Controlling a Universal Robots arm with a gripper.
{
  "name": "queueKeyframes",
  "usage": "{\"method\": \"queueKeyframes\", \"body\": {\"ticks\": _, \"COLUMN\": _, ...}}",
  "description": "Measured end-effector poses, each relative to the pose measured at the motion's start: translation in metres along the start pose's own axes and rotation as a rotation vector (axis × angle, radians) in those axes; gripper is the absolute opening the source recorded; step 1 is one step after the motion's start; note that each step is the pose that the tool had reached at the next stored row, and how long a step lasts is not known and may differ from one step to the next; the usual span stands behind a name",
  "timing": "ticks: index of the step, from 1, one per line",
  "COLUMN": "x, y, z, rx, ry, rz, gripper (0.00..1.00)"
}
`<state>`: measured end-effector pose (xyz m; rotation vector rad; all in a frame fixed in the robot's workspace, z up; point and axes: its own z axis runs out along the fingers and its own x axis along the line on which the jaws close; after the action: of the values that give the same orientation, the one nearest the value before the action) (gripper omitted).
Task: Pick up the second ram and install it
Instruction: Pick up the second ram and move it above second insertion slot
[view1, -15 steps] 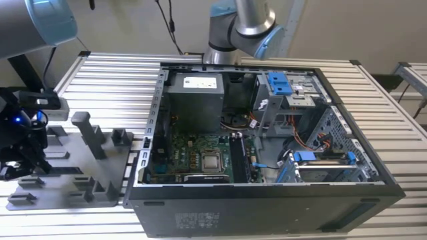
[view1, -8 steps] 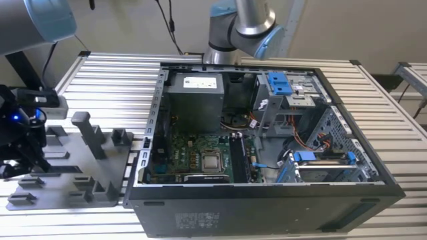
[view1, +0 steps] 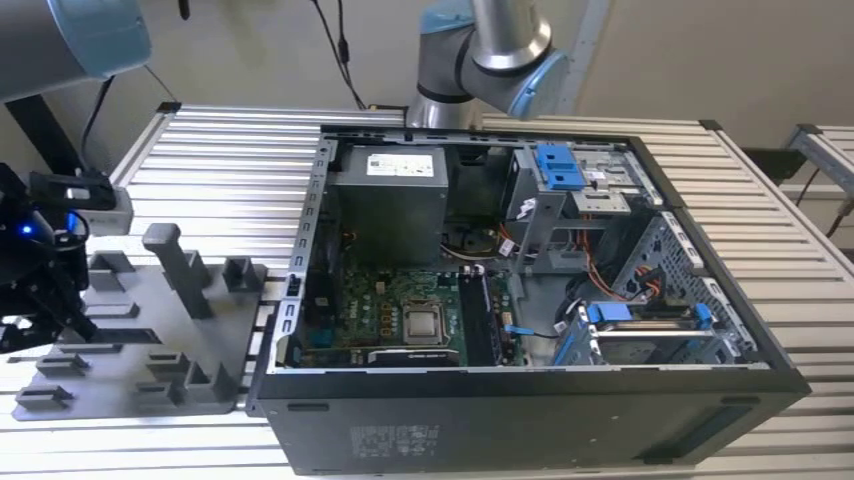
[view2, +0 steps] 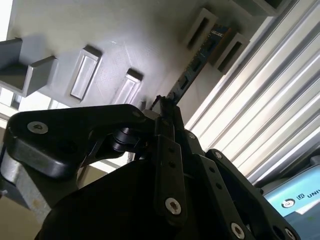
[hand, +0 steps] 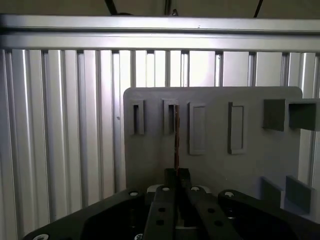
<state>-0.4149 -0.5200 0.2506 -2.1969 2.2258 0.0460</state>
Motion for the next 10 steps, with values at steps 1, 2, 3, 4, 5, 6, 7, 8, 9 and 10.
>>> {"method": "queueKeyframes", "body": {"ticks": 1, "x": 0.0000, "y": 0.0000, "z": -0.0007, "rx": -0.0003, "ry": -0.0001, "rz": 0.002, "gripper": 0.14}}
{"method": "queueKeyframes", "body": {"ticks": 2, "x": -0.0001, "y": 0.0000, "z": -0.0015, "rx": -0.0005, "ry": -0.0002, "rz": 0.004, "gripper": 0.14}}
{"method": "queueKeyframes", "body": {"ticks": 3, "x": -0.0001, "y": 0.0000, "z": -0.0024, "rx": -0.0008, "ry": -0.0003, "rz": 0.006, "gripper": 0.14}}
{"method": "queueKeyframes", "body": {"ticks": 4, "x": -0.0001, "y": 0.0000, "z": -0.0032, "rx": -0.0010, "ry": -0.0004, "rz": 0.008, "gripper": 0.14}}
{"method": "queueKeyframes", "body": {"ticks": 5, "x": -0.0001, "y": 0.0000, "z": -0.0040, "rx": -0.0010, "ry": -0.0005, "rz": 0.010, "gripper": 0.14}}
{"method": "queueKeyframes", "body": {"ticks": 6, "x": -0.0002, "y": 0.0001, "z": -0.0049, "rx": -0.0011, "ry": -0.0007, "rz": 0.012, "gripper": 0.14}}
{"method": "queueKeyframes", "body": {"ticks": 7, "x": -0.0002, "y": 0.0000, "z": -0.0060, "rx": -0.0011, "ry": -0.0010, "rz": 0.013, "gripper": 0.14}}
{"method": "queueKeyframes", "body": {"ticks": 8, "x": -0.0002, "y": 0.0001, "z": -0.0075, "rx": -0.0010, "ry": -0.0011, "rz": 0.014, "gripper": 0.14}}
{"method": "queueKeyframes", "body": {"ticks": 9, "x": -0.0003, "y": 0.0001, "z": -0.0087, "rx": -0.0010, "ry": -0.0011, "rz": 0.014, "gripper": 0.14}}
{"method": "queueKeyframes", "body": {"ticks": 10, "x": -0.0003, "y": 0.0001, "z": -0.0098, "rx": -0.0010, "ry": -0.0011, "rz": 0.014, "gripper": 0.14}}
